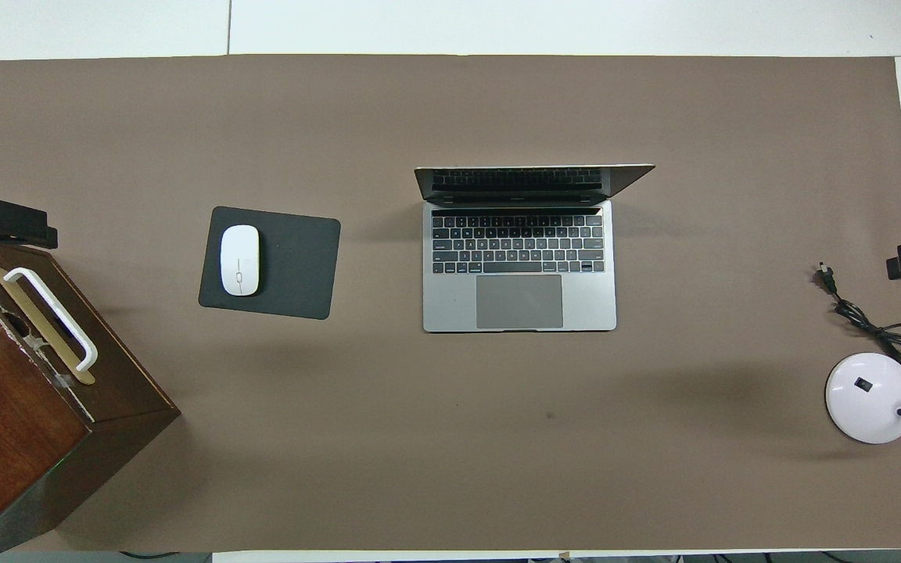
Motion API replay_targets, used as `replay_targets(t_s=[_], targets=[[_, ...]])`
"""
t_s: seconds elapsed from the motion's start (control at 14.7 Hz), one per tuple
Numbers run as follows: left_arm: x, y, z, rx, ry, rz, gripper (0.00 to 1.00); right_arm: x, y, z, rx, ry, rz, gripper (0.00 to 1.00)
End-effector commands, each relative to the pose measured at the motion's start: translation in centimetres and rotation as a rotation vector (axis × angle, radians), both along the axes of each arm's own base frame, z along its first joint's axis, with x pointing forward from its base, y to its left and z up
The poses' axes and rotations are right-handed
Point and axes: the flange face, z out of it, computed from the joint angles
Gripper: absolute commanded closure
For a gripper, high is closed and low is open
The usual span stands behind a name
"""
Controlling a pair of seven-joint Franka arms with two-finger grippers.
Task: Close laptop with both arms
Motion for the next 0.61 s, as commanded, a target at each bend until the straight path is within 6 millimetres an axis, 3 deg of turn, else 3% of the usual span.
replay_targets(t_s=[0.0,0.55], targets=[[-0.45,0.28,0.49,0.015,-0.009,-0.001,0.00,-0.21,-0.04,0.06,0.016,-0.020,-0.020,0.00],[-0.62,0.46,0.77,0.016,-0.015,0.012,0.00,-0.22,-0.20,0.07,0.016,-0.021,-0.019,0.00]])
